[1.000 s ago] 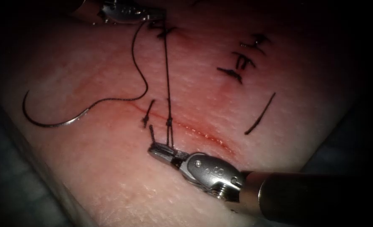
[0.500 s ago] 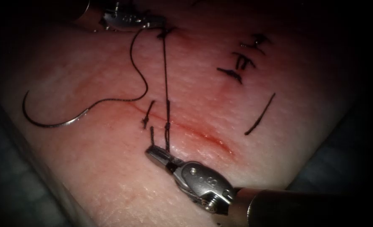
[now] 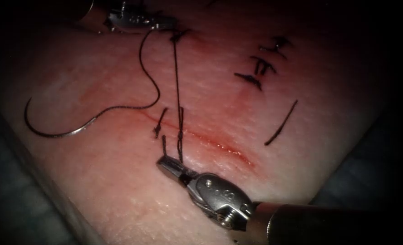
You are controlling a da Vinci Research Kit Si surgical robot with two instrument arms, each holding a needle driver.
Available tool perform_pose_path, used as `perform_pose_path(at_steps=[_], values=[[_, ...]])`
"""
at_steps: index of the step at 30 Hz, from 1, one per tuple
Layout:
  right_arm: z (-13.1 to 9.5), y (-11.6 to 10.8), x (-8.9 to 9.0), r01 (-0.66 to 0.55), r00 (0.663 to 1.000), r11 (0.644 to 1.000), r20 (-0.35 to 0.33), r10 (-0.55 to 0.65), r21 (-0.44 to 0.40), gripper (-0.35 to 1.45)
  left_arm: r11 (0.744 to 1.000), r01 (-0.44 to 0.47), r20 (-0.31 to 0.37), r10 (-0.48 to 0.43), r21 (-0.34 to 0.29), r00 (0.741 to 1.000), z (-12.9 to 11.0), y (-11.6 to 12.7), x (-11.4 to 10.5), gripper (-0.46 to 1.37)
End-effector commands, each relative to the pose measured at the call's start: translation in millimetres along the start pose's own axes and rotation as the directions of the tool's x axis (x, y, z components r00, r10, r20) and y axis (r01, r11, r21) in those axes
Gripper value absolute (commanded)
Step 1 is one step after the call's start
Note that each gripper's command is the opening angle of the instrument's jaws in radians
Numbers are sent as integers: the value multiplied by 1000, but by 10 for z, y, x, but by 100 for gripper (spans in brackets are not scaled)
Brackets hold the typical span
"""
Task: Wound Closure
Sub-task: Secure the knot by pulling down with the right and up with the left
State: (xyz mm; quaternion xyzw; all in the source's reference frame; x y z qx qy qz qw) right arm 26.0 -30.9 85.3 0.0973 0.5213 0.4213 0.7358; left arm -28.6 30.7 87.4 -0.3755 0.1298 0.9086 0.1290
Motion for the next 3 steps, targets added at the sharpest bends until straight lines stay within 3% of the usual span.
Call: perform_pose_path(at_steps=[1, 3], values=[[0, 0, 0, 1, 1000, 1000, -1, -1, -1, -35, 1000, 1, 0, -1, -5, 1000, 0, -1, 0, -35], [-1, 0, 1, 12, 1000, 1000, 0, -12, -2, -35, 1000, 3, -3, -3, -1, 1000, 0, -3, 1, -35]])
